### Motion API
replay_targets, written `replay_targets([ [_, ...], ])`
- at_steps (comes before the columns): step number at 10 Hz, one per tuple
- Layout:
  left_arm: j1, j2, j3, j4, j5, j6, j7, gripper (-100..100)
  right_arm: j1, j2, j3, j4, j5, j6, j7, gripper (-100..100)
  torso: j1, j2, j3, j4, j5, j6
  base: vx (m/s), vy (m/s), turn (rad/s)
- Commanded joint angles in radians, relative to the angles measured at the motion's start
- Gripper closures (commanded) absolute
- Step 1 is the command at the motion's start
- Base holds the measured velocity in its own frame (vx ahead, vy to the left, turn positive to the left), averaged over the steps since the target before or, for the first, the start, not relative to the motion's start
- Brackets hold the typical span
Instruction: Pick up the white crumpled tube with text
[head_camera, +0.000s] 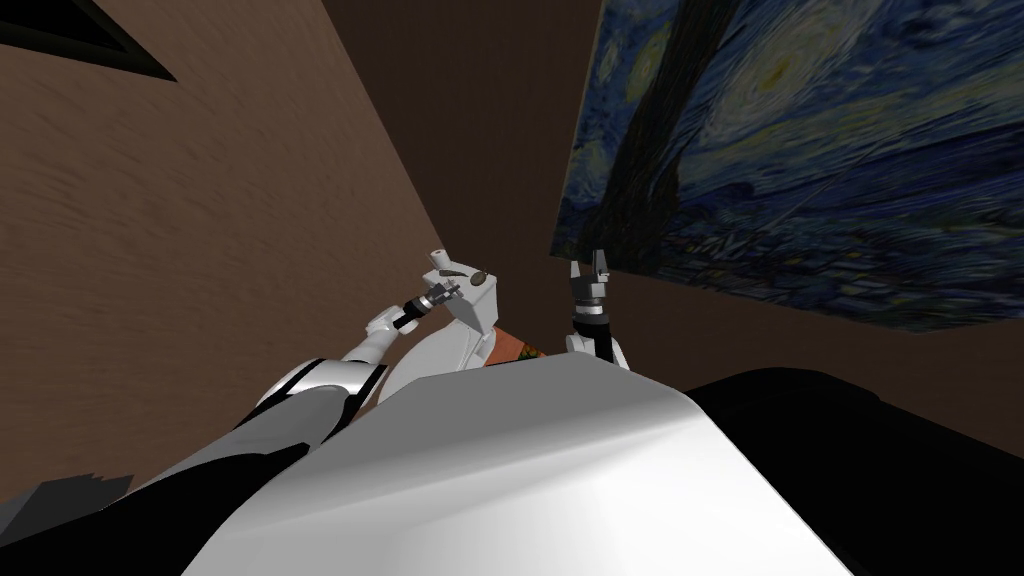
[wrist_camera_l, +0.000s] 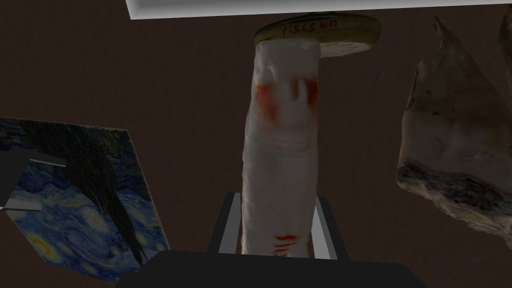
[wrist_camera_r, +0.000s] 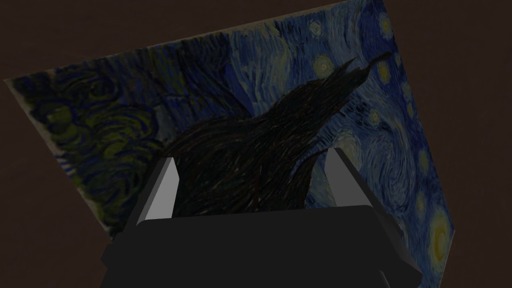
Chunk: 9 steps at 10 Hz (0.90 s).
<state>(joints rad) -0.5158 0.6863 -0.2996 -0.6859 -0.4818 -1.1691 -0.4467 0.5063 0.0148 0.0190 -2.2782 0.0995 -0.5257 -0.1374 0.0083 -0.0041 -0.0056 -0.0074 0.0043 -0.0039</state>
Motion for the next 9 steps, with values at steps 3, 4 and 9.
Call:
replay_targets([
  [3,0.0,0.0,0.0,-0.003,0.0,0.002,0.001,100,0.0,0.0,0.0,0.0,0.0,0.0,0.0,0,0.0,0.0,0.0,0.0,0.0,-0.001,0.0,-0.001,0.002],
  [4,0.0,0.0,0.0,-0.003,0.0,0.002,0.001,100,0.0,0.0,0.0,0.0,0.0,0.0,0.0,0,0.0,0.0,0.0,0.0,0.0,0.0,0.006,0.004,-0.02],
  [9,0.02,0.004,0.004,-0.09,-0.037,0.063,0.058,100,0.0,0.0,0.0,0.0,0.0,0.0,0.0,0,-0.001,0.0,0.0,0.0,0.0,0.0,-0.003,-0.002,0.008],
])
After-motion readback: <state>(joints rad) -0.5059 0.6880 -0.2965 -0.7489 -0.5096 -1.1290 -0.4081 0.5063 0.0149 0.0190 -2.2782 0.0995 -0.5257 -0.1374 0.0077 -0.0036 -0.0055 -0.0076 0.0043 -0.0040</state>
